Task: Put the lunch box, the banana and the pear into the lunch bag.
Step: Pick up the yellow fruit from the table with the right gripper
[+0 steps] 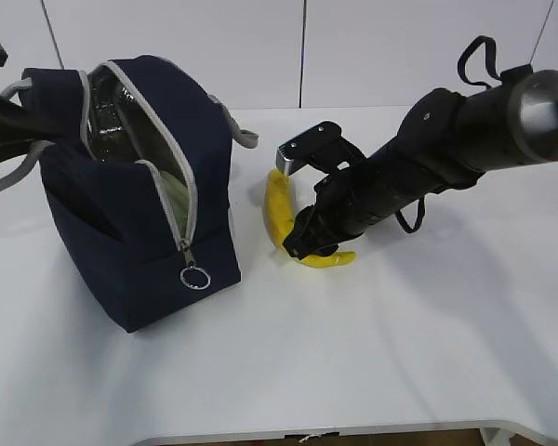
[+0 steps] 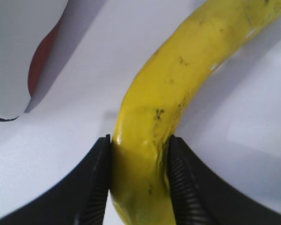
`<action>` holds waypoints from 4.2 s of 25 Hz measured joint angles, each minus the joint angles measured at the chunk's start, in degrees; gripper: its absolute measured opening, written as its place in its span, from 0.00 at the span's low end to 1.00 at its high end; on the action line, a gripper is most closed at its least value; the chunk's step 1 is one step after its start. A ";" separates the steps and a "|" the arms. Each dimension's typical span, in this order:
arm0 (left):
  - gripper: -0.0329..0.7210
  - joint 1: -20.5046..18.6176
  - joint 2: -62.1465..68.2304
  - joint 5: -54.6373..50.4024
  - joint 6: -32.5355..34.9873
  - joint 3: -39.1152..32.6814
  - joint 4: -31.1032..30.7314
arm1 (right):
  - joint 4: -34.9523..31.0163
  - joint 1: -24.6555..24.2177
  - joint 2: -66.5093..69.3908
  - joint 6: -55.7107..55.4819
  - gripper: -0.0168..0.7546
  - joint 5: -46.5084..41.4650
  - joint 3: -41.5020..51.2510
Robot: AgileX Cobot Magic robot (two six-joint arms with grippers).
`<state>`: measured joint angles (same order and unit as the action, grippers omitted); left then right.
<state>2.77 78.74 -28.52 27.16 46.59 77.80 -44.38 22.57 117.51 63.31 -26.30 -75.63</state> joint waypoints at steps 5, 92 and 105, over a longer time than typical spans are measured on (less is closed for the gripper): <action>0.03 0.00 0.00 0.00 0.00 0.00 0.00 | -0.10 0.00 0.00 0.13 0.41 0.00 0.00; 0.03 0.00 0.00 -1.32 0.10 0.00 2.10 | -33.25 13.14 -8.26 24.23 0.41 -0.44 -11.15; 0.03 0.00 0.00 -1.78 0.10 0.00 2.10 | -22.50 13.56 -3.13 24.49 0.41 -1.64 -11.77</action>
<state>2.77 78.74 -30.30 27.25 46.59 79.90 -66.88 36.13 114.37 87.80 -27.94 -87.39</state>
